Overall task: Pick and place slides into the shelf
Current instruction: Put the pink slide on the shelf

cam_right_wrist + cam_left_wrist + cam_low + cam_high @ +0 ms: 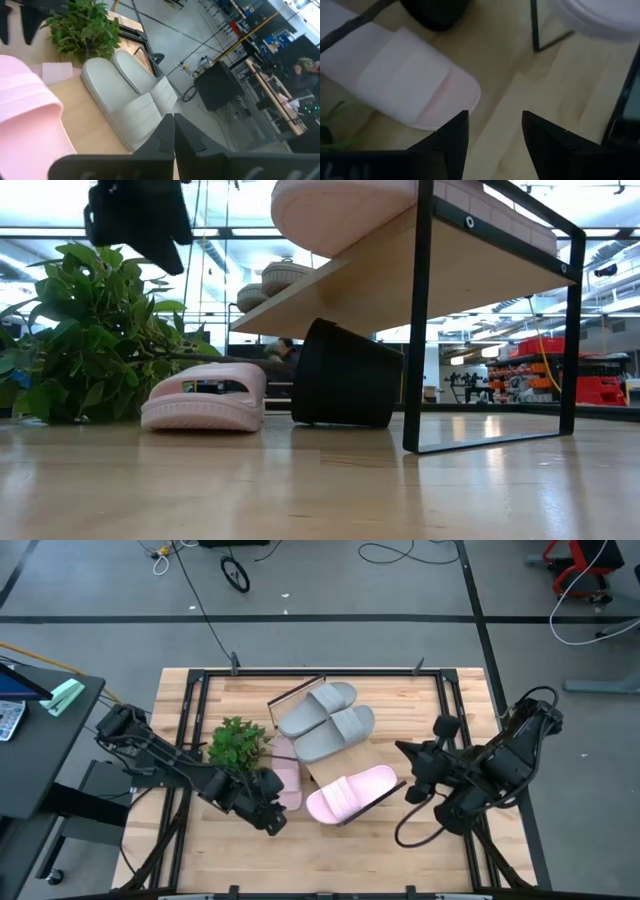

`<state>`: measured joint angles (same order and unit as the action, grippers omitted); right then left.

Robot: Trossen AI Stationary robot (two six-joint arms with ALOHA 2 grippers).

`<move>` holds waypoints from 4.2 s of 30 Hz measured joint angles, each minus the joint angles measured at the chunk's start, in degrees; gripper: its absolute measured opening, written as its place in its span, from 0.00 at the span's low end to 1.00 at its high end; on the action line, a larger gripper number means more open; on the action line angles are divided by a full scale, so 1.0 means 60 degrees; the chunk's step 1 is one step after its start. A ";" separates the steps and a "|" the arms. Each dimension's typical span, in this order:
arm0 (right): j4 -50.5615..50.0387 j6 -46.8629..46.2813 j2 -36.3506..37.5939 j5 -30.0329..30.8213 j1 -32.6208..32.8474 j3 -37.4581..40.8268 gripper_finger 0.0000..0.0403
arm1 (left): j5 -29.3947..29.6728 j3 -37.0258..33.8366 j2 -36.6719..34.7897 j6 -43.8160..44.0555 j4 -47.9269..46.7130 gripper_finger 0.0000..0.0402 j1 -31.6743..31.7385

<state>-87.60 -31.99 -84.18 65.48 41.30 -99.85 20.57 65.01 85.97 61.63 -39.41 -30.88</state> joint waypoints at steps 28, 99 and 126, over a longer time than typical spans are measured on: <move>0.0020 0.0097 0.0000 -0.0184 -0.0926 0.0000 0.00 | -0.0152 0.3093 0.3800 -0.3082 -0.3849 0.31 -0.0006; 0.0683 -0.0004 0.0004 -0.0470 -0.0930 0.0000 0.00 | 0.3164 0.0011 0.4054 -0.3264 -0.0159 0.03 0.0326; 0.0690 0.0014 0.0004 -0.0504 -0.0926 0.0000 0.00 | 0.3048 0.1450 0.4040 -0.1804 -0.2035 0.08 -0.0764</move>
<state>-83.46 -31.90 -84.16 62.46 35.75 -99.85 38.86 73.71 110.21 50.81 -51.62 -35.46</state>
